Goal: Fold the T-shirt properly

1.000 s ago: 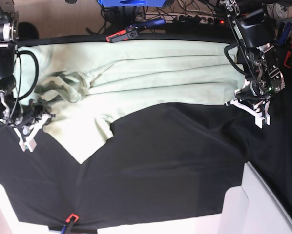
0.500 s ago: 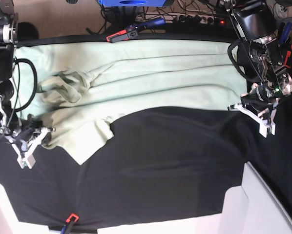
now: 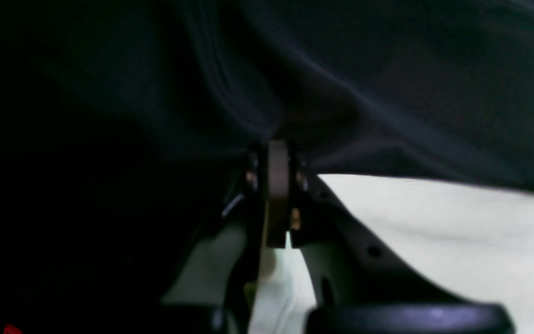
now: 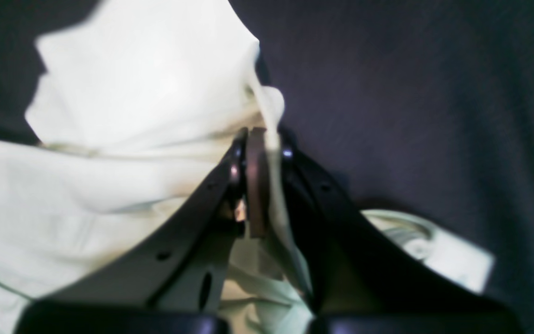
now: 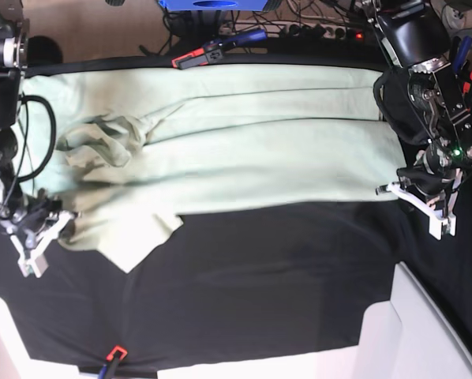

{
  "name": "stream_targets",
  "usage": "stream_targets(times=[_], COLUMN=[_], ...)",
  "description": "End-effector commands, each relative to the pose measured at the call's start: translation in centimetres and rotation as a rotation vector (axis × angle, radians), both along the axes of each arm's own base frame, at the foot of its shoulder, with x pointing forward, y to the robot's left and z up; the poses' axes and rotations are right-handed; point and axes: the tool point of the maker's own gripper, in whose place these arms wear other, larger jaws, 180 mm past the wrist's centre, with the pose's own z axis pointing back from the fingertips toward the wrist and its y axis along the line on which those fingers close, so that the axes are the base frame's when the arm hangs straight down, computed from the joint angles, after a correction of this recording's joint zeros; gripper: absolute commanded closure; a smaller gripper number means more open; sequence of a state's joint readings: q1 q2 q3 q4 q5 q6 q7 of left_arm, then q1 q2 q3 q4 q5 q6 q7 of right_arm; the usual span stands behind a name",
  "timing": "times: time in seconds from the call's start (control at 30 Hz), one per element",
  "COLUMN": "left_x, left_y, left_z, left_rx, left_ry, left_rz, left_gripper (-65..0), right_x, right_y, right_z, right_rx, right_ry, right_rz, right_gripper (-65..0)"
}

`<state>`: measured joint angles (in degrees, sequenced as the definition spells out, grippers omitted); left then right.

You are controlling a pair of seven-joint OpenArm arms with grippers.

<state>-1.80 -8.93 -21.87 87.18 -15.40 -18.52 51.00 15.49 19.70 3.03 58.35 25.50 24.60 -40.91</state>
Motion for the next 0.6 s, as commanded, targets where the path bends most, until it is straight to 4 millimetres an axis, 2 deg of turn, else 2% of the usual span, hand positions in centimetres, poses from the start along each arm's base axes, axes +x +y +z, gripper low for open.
stream_targets(times=[0.0,0.2,0.57], left_x=[1.5,2.7,4.1], left_y=[0.6,0.6,0.5], left_z=[2.2,3.7,5.2], left_rx=[0.022,0.029,0.028], left_ry=[-0.073,-0.115,-0.160], left_rz=[-0.002,-0.004,-0.004], left_gripper=[0.0,0.0,0.0], right_x=[1.7,1.8,2.9], right_y=[-0.6,-1.5,-1.6], right_z=[2.0,2.3,3.5], right_rx=[-0.004,-0.019,-0.009], right_ry=[-0.065,-0.073,-0.155], right_rz=[-0.005,-0.012,-0.023], right_gripper=[0.0,0.0,0.0])
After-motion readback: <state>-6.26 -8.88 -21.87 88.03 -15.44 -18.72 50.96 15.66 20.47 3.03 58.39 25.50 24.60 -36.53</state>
